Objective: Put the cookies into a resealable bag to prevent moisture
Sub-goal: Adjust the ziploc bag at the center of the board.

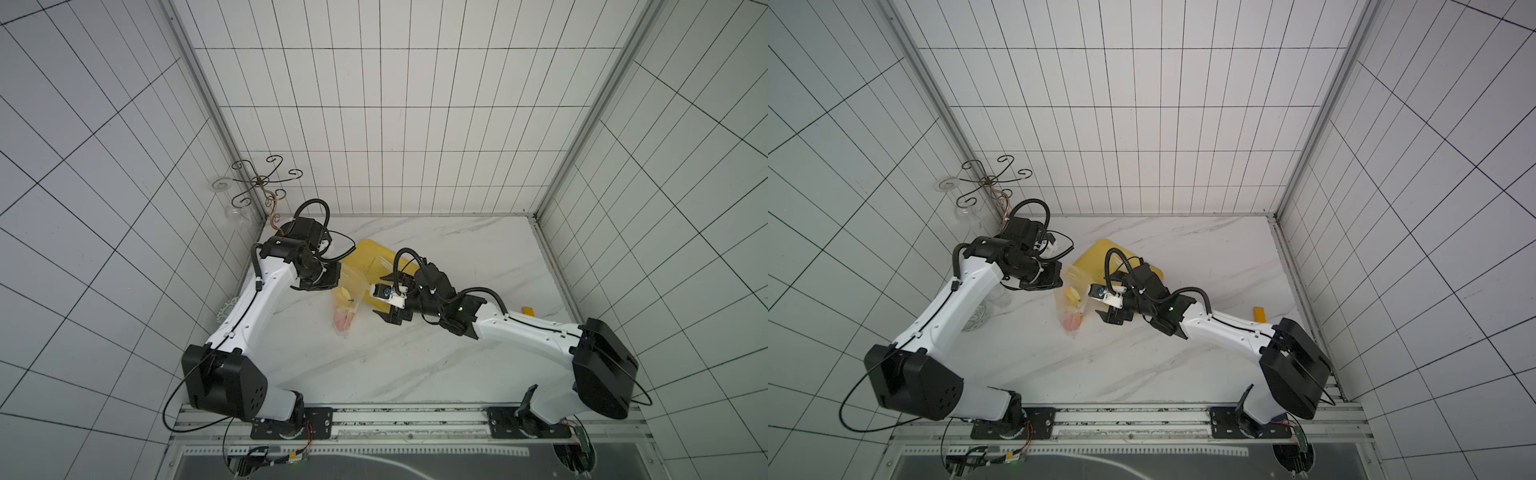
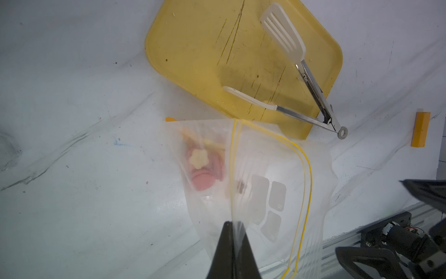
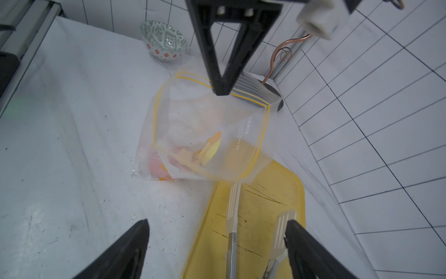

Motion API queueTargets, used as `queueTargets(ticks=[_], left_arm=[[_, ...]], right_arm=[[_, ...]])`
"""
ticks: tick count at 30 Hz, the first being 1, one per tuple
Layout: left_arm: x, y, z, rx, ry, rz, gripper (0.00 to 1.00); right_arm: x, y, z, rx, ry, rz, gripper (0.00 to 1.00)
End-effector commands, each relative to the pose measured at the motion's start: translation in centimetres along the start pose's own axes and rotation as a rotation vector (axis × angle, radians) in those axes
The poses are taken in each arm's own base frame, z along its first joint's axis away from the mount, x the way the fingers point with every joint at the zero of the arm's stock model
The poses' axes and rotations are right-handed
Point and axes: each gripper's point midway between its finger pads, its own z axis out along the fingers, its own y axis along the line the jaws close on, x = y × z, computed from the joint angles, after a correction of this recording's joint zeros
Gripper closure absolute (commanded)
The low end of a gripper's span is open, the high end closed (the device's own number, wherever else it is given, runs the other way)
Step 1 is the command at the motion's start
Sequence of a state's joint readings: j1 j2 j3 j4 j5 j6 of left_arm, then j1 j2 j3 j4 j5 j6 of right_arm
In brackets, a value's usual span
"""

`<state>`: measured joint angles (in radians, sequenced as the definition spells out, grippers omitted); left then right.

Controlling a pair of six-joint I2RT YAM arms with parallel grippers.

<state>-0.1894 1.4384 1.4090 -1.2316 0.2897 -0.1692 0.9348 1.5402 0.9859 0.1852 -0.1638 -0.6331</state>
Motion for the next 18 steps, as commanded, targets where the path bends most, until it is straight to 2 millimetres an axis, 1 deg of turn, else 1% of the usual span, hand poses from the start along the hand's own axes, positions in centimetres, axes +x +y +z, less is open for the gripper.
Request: queueTargets(ticks=[1,5,8,13,16,18], left_arm=[[0.1,-1.2,-0.5,0.048,-0.02,0.041,1.0],[0.9,-1.2,0.0,0.05,0.003,0.05,1.0],[0.8,-1.1,0.0,0.045,0.001,0.058,1.0],[0.1,-1.4,0.0,0.051,-0.005,0.067,1.0],[0.0,-1.4,0.1,0.048,-0.006,0.072,1.0],[-0.1,-1.4,0.1,0.049,-0.003,0.073,1.0]], right_arm=[[-0.9,-0.8,1.1,0.027,0.007,-0.142,0.13],[-2.1,-2.1,1.7,0.084,-0.006,-0.179,0.15],[-3.1,-3.1,1.6,0.123,-0.028,-0.174,0.17],[-3.6,-3.2,1.9,0.123,-0.039,-0.199,0.19],[-4.5,-3.4,2.0,0.136,-0.058,-0.231,0.24],[-5.2,-3.6,2.1,0.143,-0.071,-0.253,0.28]])
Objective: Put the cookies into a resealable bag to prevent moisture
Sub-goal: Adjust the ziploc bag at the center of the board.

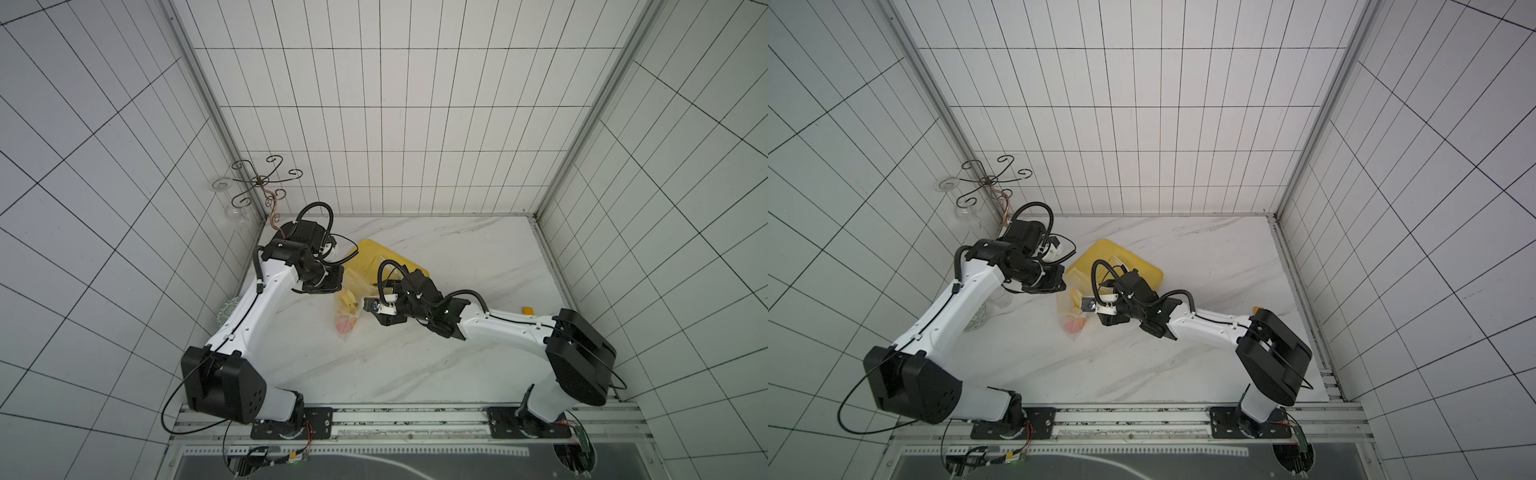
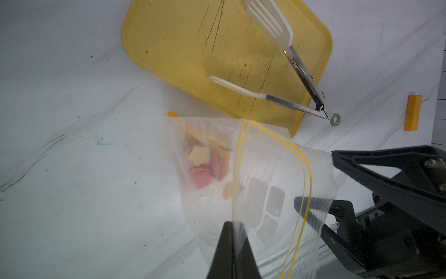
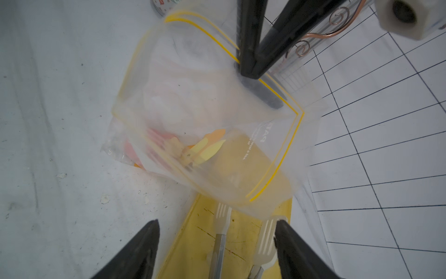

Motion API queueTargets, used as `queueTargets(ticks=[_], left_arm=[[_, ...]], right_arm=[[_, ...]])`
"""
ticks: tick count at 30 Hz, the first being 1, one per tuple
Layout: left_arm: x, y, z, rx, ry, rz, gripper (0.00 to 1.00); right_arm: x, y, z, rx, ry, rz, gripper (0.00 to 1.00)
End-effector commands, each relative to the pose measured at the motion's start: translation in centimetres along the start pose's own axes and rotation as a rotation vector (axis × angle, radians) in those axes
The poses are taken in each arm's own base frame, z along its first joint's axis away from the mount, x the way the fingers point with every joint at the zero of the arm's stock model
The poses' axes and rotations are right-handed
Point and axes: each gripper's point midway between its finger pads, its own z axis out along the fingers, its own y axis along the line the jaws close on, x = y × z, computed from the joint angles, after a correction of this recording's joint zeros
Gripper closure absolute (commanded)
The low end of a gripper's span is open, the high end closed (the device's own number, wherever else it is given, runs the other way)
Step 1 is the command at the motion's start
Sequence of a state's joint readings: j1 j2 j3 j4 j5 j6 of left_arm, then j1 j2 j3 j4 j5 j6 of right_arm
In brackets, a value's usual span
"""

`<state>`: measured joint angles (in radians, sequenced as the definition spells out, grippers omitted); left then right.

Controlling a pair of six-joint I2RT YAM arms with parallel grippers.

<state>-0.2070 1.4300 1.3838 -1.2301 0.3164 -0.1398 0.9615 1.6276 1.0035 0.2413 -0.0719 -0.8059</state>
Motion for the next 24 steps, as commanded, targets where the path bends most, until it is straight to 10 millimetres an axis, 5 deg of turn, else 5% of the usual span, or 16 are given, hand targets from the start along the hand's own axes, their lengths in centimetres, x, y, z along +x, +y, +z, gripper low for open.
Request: queueTargets(ticks=[1,7,15,18,21,24], left_arm=[[-1.1,-0.7,-0.4,0.021,-0.03,0.034,1.0],[-1.5,-0.8,-0.2,0.023,-0.028,0.04,1.0],[-1.8,-1.1,-0.3,0.032,-0.032,0.046,1.0],[-1.9,-1.3,-0.2,0.035,-0.03,0.054,1.0],[-2.2,-2.0,-0.4,0.053,-0.032,0.072,1.0],[-1.9,-3.3,-0.1,0.081,-0.02,0.105,1.0]], right_arm=[[-5.9,-5.0,-0.4,0.124,-0.121,-0.073,0.3],[-7.0,-4.6,0.2,0.103,-0.133,-0.129,0.37],[-4.6,-2.4,2.0,0.019,-0.022,-0.204,0.64],[-5.6,-2.5,1.6,0.011,-0.036,-0.197,0.77],[-7.7,-2.9,0.3,0.016,-0.072,-0.174,1.0],[-9.6,-3.0,-1.6,0.011,-0.107,-0.122,1.0]])
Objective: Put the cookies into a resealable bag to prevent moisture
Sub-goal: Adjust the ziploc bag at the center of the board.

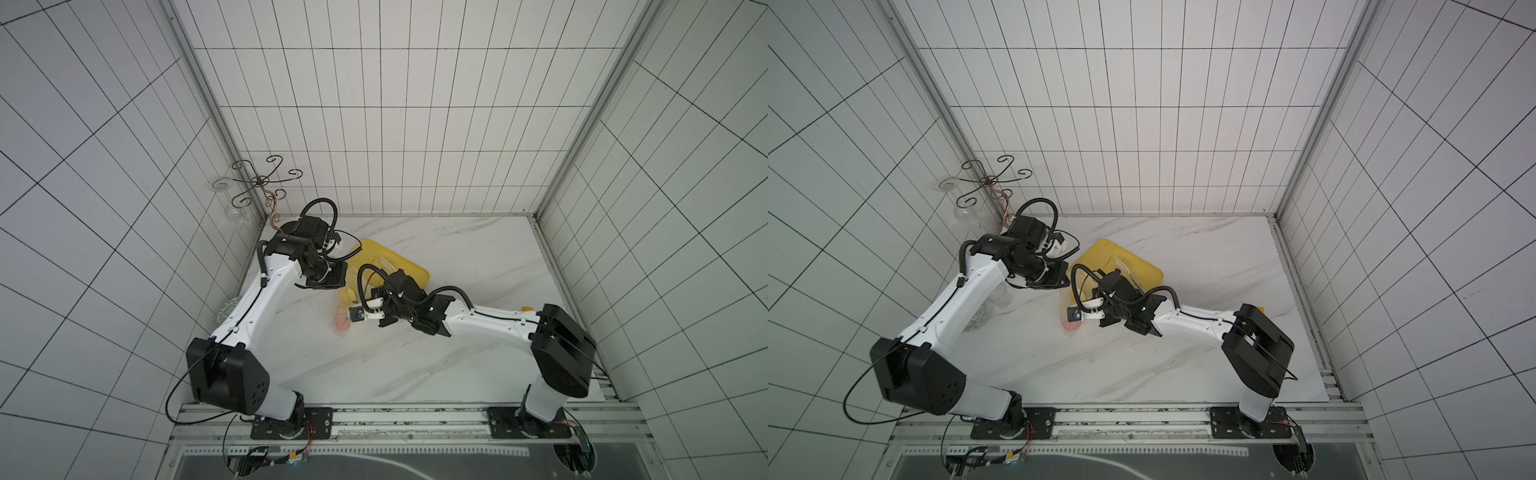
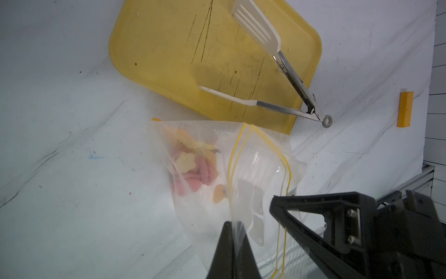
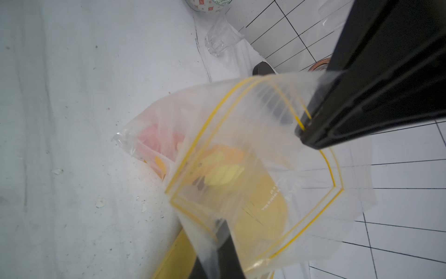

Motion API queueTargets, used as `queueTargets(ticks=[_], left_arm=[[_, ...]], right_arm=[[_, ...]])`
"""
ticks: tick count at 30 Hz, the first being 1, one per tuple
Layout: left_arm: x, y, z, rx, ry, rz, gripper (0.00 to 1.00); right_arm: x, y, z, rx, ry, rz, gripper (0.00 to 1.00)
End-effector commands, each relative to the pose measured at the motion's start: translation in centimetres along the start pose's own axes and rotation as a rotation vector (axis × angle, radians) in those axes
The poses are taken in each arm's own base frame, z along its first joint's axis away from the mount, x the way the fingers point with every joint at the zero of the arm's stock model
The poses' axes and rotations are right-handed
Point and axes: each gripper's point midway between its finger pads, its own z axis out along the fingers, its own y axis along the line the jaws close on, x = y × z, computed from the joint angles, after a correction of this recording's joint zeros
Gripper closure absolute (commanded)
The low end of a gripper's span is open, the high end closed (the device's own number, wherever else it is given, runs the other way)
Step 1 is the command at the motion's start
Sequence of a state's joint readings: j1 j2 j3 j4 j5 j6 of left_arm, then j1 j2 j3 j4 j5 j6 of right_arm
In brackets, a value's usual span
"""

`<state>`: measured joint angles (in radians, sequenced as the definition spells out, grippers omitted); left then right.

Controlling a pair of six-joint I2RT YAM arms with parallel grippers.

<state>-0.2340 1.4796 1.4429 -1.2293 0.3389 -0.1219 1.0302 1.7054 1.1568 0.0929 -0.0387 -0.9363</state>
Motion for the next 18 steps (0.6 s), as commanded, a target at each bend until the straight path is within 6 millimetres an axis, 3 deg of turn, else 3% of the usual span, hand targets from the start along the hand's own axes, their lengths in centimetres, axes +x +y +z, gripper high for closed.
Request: queueTargets(ticks=[1,6,10,18], left_arm=[[-0.7,-2.4,-0.2,0.064,-0.016,0.075,1.0],[0.6,-6.5,-0.1,0.172,0.004,0.161,1.0],[1.7,-11.3,-0.2,0.326,0.022,0.24,1.0],[1.7,-16.3,1.5,0.515,0.034,0.335,1.0]], right_arm=[[-6.8,-5.2,-4.6,0.09,-0.142,0.052,1.0],[-8.4,-3.1,-7.5,0.011,-0.136,0.175,1.0],[-8.7,-1.4,-9.8,-0.038,-0.092,0.273,1.0],[-3.6,2.0,-11.0,-0.075,0.127,0.438,1.0]])
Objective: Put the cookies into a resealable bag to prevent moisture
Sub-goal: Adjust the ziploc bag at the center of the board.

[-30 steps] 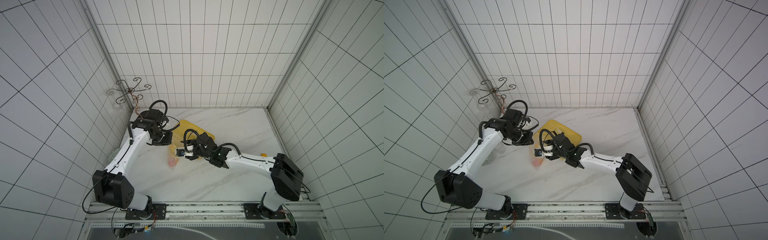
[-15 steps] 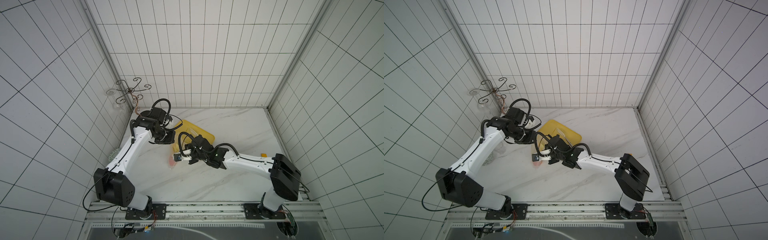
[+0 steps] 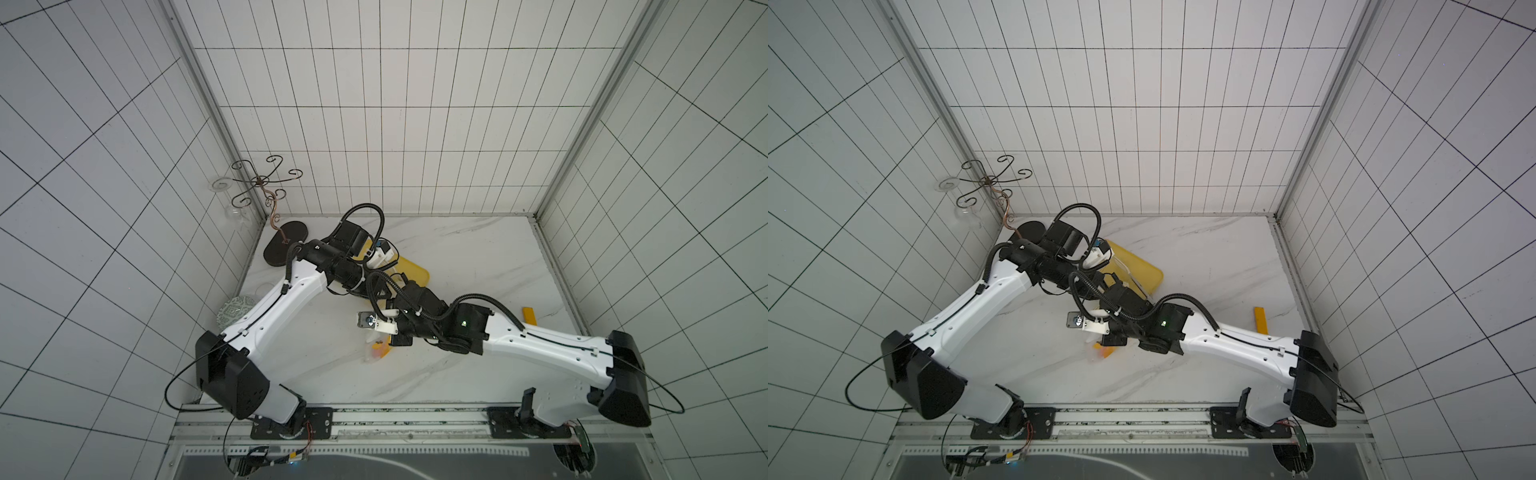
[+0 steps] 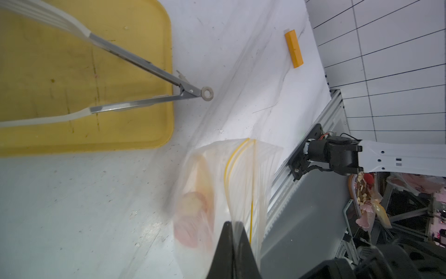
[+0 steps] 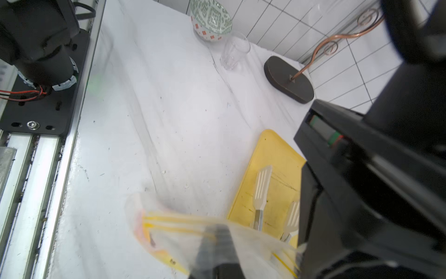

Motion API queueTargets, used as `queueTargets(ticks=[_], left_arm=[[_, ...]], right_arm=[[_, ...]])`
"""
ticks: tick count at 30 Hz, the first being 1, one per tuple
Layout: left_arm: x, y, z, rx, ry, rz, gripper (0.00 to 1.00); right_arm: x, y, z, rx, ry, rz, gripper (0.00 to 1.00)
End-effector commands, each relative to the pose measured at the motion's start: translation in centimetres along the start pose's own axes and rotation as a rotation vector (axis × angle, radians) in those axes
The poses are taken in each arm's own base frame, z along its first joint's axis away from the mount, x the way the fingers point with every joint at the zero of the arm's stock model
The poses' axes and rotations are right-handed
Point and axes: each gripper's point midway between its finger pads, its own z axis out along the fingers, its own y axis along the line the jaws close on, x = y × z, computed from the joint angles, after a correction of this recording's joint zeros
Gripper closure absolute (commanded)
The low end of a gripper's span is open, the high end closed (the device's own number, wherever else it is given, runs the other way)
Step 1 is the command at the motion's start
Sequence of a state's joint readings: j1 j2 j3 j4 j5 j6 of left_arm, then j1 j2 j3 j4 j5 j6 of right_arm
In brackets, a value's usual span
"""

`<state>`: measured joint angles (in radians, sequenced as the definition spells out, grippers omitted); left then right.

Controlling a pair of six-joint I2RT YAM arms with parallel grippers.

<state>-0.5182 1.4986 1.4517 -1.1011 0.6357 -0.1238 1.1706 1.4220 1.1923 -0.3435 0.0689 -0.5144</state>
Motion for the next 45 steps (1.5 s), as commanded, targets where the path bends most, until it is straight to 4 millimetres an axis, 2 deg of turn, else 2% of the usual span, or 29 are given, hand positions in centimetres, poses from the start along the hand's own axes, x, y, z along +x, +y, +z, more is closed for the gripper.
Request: queueTargets(ticks=[1,3,4,6,7,10,12,15,17,20,23,28,30,32,34,38,43,45], left_arm=[[-2.3,-2.0,1.5,0.129,-0.052,0.079,1.0],[-2.5,-1.5,2.5,0.135,-0.048,0.09,1.0],[-2.5,-1.2,2.9,0.131,-0.034,0.097,0.96],[-2.3,-0.3,3.6,0.105,-0.013,0.114,0.81],[-2.2,0.2,3.8,0.089,-0.004,0.116,0.76],[-2.2,1.0,3.5,0.065,-0.004,0.099,0.55],[-2.8,1.9,2.0,0.032,-0.043,0.08,0.46],[-4.5,2.8,-2.2,-0.037,-0.192,0.061,0.33],[-5.3,4.3,-5.6,-0.154,-0.335,0.045,0.23],[-4.2,7.2,-9.6,-0.257,-0.482,-0.064,0.18],[-1.3,8.3,-11.0,-0.289,-0.484,-0.104,0.17],[2.5,6.3,-9.0,-0.206,-0.427,-0.014,0.19],[4.1,6.1,-9.2,-0.237,-0.43,0.027,0.2],[4.4,5.2,-10.1,-0.24,-0.462,0.041,0.21],[4.5,4.2,-9.9,-0.189,-0.489,0.079,0.21],[5.2,4.5,-8.0,-0.156,-0.424,0.039,0.21],[5.0,4.8,-7.0,-0.14,-0.39,0.027,0.22],[4.0,3.1,-6.6,-0.132,-0.386,0.121,0.23]], right_arm=[[0.8,-0.3,-1.1,0.022,0.054,0.117,1.0],[1.5,-0.3,-0.6,0.026,0.072,0.132,1.0],[1.6,-0.5,-0.3,0.026,0.077,0.146,1.0],[1.8,-1.1,0.1,0.014,0.062,0.191,1.0],[2.0,-1.4,0.4,0.008,0.057,0.215,1.0],[2.2,-1.9,0.9,-0.003,0.054,0.235,1.0],[1.9,-2.5,1.1,-0.008,0.044,0.252,1.0],[0.6,-2.6,1.3,-0.048,0.005,0.281,1.0],[0.1,-2.3,1.8,-0.087,-0.009,0.296,1.0],[0.3,-1.8,2.7,-0.14,-0.011,0.316,1.0],[0.2,-2.2,3.4,-0.162,-0.017,0.337,1.0],[-1.0,-3.4,3.7,-0.208,-0.062,0.359,1.0],[-1.1,-3.8,3.8,-0.227,-0.063,0.37,1.0],[-1.0,-4.0,3.9,-0.256,-0.069,0.394,1.0],[-0.6,-4.1,4.1,-0.275,-0.054,0.409,1.0],[-0.5,-4.6,4.3,-0.297,-0.028,0.426,1.0],[-0.4,-5.2,4.2,-0.34,-0.034,0.494,0.98],[-0.2,-5.0,4.3,-0.371,-0.038,0.512,0.98]])
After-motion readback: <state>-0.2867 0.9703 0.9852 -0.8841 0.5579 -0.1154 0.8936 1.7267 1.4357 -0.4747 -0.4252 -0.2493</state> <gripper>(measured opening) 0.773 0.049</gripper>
